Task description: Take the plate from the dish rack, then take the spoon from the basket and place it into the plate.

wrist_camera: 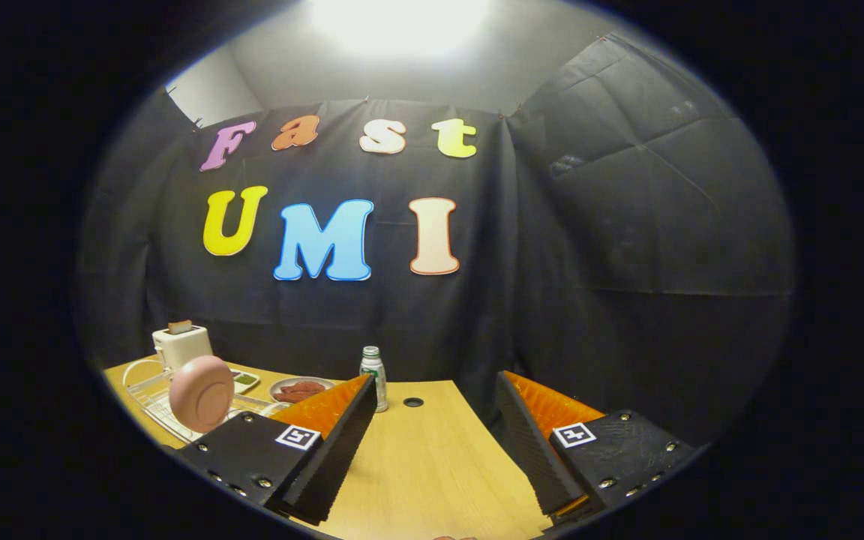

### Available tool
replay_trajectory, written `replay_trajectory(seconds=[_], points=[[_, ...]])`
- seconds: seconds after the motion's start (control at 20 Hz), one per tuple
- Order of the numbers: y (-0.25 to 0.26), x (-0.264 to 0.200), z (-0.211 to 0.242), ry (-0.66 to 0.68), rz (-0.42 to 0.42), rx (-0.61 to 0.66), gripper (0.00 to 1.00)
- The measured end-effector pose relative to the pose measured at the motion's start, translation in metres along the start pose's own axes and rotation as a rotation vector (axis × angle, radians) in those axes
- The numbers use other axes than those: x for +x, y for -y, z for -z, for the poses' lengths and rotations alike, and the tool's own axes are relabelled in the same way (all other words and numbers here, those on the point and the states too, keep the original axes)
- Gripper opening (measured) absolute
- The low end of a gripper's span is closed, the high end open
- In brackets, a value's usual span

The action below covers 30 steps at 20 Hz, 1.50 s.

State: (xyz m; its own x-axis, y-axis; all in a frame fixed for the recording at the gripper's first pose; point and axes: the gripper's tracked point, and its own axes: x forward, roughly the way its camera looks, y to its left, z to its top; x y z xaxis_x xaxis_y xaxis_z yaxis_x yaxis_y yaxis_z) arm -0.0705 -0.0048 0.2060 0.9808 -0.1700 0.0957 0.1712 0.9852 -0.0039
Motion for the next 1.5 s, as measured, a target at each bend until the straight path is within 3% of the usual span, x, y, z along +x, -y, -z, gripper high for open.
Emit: replay_trajectory(seconds=[0.25,0.65,0.9,1.5], points=[[-0.079,-0.013,-0.031,0.008,-0.088,0.0,0.97],[-0.194,0.008,-0.06,0.012,-0.273,0.002,0.97],[-0.246,0.037,-0.033,-0.129,-0.344,0.013,0.97],[-0.312,0.093,0.068,-0.594,-0.399,0.081,0.98]])
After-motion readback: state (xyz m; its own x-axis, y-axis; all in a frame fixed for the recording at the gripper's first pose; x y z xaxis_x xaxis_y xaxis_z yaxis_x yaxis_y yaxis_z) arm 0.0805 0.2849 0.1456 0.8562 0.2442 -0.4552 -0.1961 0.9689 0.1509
